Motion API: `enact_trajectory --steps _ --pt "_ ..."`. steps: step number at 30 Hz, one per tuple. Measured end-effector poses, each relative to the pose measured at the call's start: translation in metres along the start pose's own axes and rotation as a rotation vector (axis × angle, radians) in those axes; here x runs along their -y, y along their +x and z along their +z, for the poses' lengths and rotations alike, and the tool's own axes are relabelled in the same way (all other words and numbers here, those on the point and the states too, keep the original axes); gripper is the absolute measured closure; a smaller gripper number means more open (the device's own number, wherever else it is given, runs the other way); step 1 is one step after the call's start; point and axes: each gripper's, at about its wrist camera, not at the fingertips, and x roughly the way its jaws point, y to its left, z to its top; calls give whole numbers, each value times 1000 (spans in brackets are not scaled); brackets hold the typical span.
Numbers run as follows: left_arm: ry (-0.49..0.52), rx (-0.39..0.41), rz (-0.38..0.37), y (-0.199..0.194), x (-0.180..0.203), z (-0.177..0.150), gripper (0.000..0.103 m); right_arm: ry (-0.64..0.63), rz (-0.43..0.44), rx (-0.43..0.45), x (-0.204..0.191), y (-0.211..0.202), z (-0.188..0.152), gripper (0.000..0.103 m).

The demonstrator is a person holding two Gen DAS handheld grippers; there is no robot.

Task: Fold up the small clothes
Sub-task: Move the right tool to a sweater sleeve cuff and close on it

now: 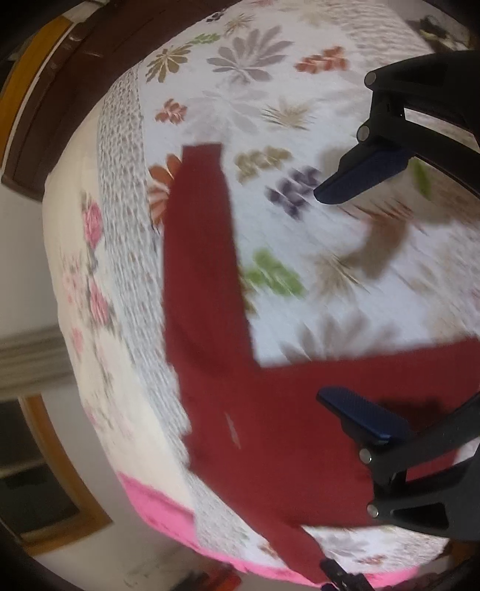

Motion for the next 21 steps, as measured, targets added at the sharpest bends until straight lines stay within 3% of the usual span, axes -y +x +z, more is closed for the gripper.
enact_trajectory --steps 5,8,11,14,21 --pt "-14 11 -68 51 62 48 3 50 -58 12 96 77 72 4" --pt "-33 21 -91 77 93 71 3 62 -93 -25 140 119 97 4" --pt "-44 29 -105 96 120 88 3 99 -63 -70 180 156 116 4" --pt "-35 32 -98 112 141 97 3 101 -51 -86 200 177 126 4" --pt "-11 44 -75 126 150 102 3 137 13 -134 230 211 129 6"
